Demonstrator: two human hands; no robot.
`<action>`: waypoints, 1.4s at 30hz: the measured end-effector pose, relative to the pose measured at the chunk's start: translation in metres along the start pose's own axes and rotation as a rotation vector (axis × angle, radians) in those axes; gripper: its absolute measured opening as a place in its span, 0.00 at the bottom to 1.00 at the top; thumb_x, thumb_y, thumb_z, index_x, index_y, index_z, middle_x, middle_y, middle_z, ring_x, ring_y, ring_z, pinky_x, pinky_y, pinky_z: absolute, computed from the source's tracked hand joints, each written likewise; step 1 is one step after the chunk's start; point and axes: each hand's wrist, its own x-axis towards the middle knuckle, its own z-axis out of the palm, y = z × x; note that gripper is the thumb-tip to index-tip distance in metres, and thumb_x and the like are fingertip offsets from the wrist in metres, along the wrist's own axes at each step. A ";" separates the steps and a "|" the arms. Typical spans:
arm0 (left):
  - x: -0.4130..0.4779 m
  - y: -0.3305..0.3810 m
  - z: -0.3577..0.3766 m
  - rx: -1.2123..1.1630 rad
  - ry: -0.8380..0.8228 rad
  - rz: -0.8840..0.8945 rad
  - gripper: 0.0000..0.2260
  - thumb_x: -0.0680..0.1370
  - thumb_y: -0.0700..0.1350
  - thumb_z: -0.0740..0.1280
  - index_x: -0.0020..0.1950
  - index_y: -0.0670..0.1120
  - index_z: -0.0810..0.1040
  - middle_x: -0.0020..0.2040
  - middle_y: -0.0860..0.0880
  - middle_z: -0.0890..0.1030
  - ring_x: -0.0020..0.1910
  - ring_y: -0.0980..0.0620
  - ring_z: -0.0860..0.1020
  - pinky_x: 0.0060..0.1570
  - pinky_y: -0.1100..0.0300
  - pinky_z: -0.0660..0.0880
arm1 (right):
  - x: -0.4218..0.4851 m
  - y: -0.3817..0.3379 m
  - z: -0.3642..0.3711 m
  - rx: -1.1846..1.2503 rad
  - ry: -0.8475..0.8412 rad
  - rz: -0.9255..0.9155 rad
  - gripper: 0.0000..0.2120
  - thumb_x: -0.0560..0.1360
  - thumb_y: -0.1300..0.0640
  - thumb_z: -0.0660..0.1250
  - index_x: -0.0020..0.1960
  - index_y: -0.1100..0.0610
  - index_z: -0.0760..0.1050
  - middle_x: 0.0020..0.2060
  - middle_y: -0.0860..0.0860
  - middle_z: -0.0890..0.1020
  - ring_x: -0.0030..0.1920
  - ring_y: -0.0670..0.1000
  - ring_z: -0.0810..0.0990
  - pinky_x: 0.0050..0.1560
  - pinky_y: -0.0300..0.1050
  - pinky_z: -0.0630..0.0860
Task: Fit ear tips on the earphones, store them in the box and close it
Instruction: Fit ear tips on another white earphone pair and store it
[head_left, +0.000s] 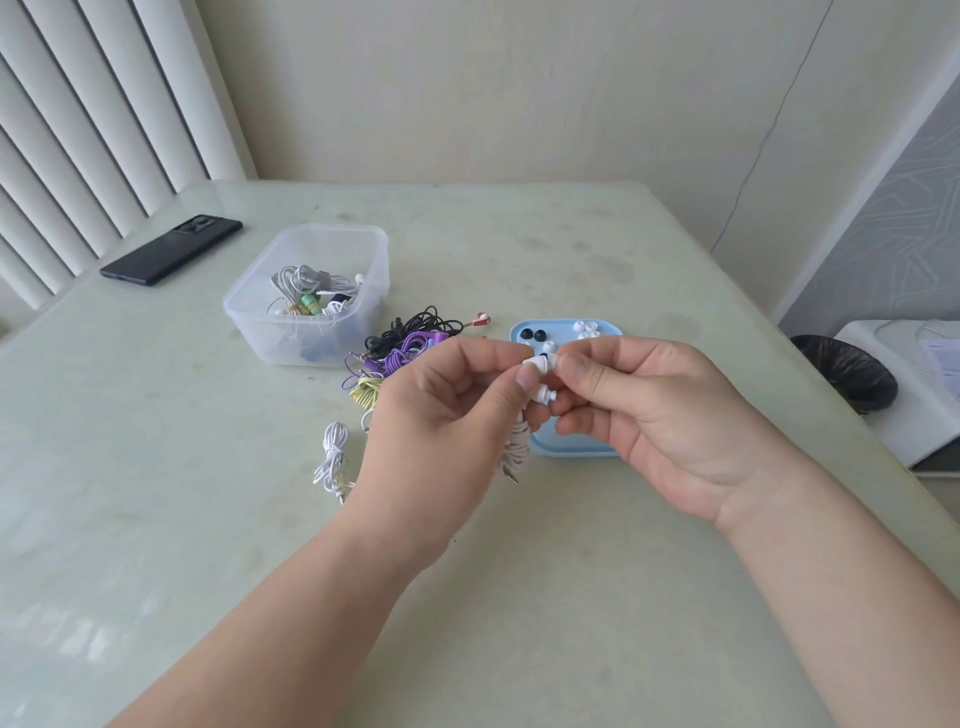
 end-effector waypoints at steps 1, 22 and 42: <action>0.000 0.000 0.000 -0.001 -0.001 -0.001 0.03 0.80 0.38 0.71 0.48 0.43 0.84 0.40 0.46 0.87 0.39 0.50 0.85 0.42 0.62 0.79 | 0.000 0.001 0.001 0.002 0.005 -0.003 0.09 0.72 0.61 0.71 0.49 0.65 0.82 0.41 0.59 0.85 0.39 0.54 0.83 0.41 0.42 0.82; -0.001 -0.004 0.003 0.064 0.109 0.055 0.01 0.81 0.36 0.71 0.50 0.40 0.82 0.40 0.48 0.87 0.40 0.52 0.86 0.44 0.60 0.82 | 0.001 0.021 0.021 0.063 0.106 -0.147 0.06 0.78 0.66 0.67 0.51 0.68 0.81 0.41 0.61 0.85 0.41 0.57 0.83 0.46 0.46 0.82; -0.001 -0.001 0.001 -0.042 0.061 0.064 0.02 0.81 0.35 0.70 0.50 0.37 0.81 0.40 0.45 0.86 0.39 0.51 0.85 0.43 0.61 0.80 | 0.000 0.015 0.018 0.060 0.086 -0.185 0.09 0.70 0.64 0.73 0.49 0.66 0.82 0.41 0.63 0.85 0.39 0.60 0.83 0.46 0.50 0.79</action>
